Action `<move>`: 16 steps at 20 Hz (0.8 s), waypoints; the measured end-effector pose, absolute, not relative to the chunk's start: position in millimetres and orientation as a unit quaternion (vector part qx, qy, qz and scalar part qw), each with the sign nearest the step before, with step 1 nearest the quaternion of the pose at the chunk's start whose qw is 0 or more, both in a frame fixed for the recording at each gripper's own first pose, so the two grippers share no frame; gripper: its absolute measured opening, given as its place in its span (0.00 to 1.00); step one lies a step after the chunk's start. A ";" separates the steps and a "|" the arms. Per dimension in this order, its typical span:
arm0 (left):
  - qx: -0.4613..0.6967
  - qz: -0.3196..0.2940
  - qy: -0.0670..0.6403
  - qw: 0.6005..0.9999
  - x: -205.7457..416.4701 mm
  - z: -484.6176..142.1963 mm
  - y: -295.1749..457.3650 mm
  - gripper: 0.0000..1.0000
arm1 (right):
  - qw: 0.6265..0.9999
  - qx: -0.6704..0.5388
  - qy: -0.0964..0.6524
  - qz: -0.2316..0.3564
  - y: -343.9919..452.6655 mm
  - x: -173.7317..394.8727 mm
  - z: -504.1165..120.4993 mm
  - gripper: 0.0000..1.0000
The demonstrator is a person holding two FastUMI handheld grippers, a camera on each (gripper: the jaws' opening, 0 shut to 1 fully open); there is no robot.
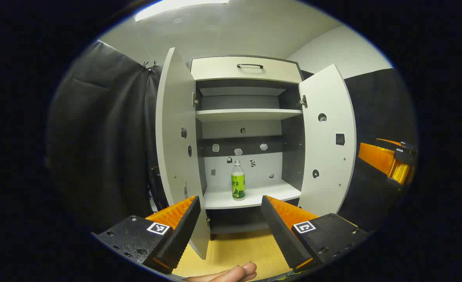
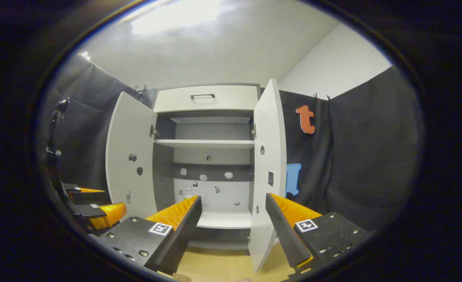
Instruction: Grasp the bottle in the cabinet with the left hand and place it on the coaster, then close the right door with the right hand and the left door with the left hand.
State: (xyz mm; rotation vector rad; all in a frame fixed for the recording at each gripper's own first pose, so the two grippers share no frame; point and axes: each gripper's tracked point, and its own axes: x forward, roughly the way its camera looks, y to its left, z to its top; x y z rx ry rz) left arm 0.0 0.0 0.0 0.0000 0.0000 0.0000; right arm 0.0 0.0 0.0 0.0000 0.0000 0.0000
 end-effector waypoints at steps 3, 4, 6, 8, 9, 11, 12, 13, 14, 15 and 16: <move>-0.002 0.009 0.010 1.000 0.0 -6.0 -0.3 0.98 | 1.000 -0.024 0.000 0.007 -2.2 0.9 -6.6 0.94; -0.002 0.010 0.016 1.000 1.5 -8.9 0.4 0.98 | 1.000 -0.029 -0.001 0.011 -1.5 1.9 -7.8 0.94; -0.005 0.015 0.021 1.000 9.6 -13.1 2.6 0.98 | 0.999 -0.032 -0.003 0.022 4.1 4.9 -9.3 0.98; -0.012 0.016 0.031 0.999 20.4 -20.5 5.5 0.98 | 0.999 -0.020 -0.003 0.030 10.0 10.0 -11.0 0.99; -0.017 0.016 0.034 0.999 27.5 -23.3 6.2 0.99 | 0.999 -0.008 -0.002 0.038 14.6 14.5 -12.0 0.99; -0.022 0.015 0.038 0.999 45.7 -27.8 8.6 0.99 | 0.999 0.008 0.001 0.040 15.5 25.7 -13.4 0.94; -0.023 0.012 0.036 0.999 57.4 -27.5 9.6 0.99 | 0.999 0.007 0.001 0.031 11.2 33.0 -14.4 0.94; -0.024 0.008 0.034 0.999 68.7 -27.4 10.5 0.99 | 1.000 0.005 0.000 0.024 7.6 40.3 -14.5 0.94; -0.025 0.005 0.032 0.999 80.9 -26.4 11.1 0.99 | 1.000 0.004 0.001 0.018 7.2 48.3 -16.2 0.99; -0.027 0.000 0.030 0.999 94.8 -26.6 11.0 0.99 | 1.000 0.002 0.001 0.014 7.4 56.7 -17.3 0.99; -0.028 -0.005 0.031 0.999 106.4 -27.7 9.5 0.99 | 1.000 0.001 0.002 0.011 7.4 62.4 -19.1 0.99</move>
